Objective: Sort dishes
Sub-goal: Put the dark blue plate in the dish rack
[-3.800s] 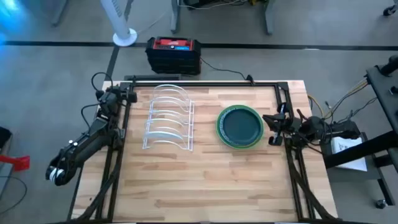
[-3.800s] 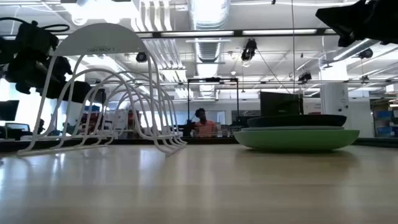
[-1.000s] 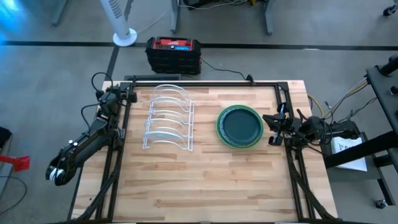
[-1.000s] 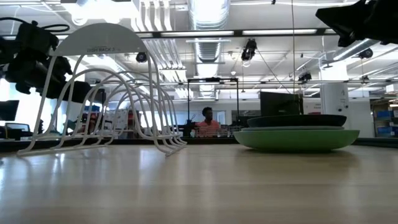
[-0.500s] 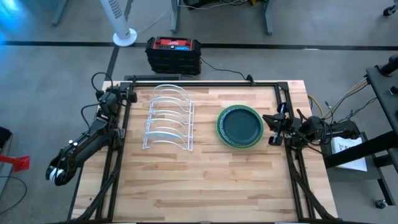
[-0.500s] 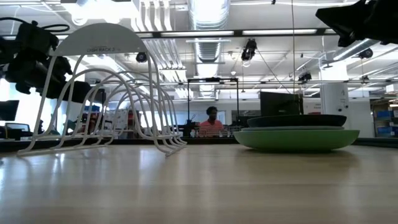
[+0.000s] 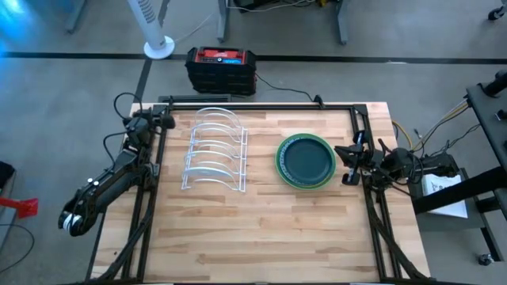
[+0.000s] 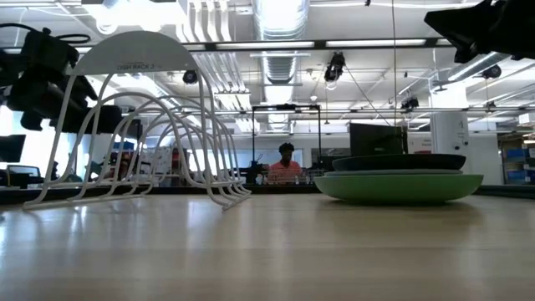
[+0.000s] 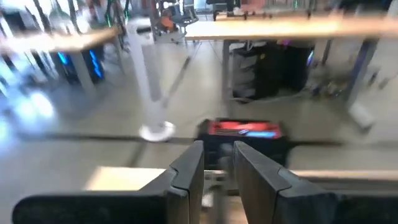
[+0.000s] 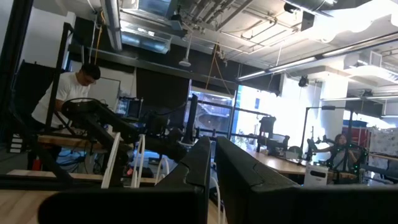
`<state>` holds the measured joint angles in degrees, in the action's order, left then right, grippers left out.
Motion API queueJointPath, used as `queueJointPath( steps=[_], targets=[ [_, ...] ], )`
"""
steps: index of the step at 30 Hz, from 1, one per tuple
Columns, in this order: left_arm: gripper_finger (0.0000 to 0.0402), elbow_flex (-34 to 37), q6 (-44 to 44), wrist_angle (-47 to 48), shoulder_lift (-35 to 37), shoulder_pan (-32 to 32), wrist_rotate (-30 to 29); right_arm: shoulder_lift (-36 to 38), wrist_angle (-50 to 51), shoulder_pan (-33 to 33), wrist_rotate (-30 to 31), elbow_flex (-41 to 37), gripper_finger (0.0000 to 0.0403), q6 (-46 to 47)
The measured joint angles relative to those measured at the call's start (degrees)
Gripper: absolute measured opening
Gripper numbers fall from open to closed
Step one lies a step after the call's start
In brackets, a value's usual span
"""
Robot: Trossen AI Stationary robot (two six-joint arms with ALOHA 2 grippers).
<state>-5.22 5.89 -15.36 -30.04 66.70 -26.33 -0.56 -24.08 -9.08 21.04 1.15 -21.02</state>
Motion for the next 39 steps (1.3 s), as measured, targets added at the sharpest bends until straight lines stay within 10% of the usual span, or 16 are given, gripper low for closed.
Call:
queueJointPath(
  steps=[10,19,23,31,39],
  targets=[
    [0.0077,-4.48,0.39,4.45,2.78,-0.52,3.60,-0.01,-0.19,0.00,0.08,0.01,0.0018,1.44],
    [0.0077,-22.25,-0.90,13.23,3.51,-0.50,2.32,-0.02,1.33,-0.01,0.15,0.00,0.0018,2.75],
    [0.0077,-32.65,-0.89,23.39,2.38,-0.48,14.76,-0.01,1.41,0.00,0.11,0.00,0.0018,2.93],
    [0.0077,-45.91,-0.31,26.64,-0.54,-0.52,58.72,-0.02,1.34,0.00,0.10,0.02,0.0018,3.04],
    [0.0077,-53.95,4.82,26.91,-2.42,-0.55,61.63,-0.02,1.32,-0.01,0.06,0.01,0.0018,3.04]
  ],
)
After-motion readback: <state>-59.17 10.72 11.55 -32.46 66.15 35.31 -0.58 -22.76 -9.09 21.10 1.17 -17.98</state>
